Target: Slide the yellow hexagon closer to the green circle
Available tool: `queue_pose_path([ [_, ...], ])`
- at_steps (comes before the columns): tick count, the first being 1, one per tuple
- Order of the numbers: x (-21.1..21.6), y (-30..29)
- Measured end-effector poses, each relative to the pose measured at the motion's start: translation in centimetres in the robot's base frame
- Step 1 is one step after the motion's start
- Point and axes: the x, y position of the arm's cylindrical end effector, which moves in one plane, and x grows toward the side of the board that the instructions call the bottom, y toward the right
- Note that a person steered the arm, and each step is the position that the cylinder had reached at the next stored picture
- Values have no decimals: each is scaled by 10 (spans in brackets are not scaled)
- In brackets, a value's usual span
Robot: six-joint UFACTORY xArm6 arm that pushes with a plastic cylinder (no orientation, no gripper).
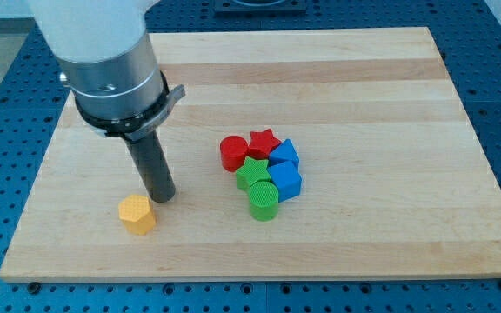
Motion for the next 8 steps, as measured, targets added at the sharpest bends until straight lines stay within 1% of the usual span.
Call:
queue_pose_path([
  [1,-4,-37],
  [2,-7,-91],
  [3,5,-124],
  [4,32,-112],
  [7,29,45],
  [8,32,45],
])
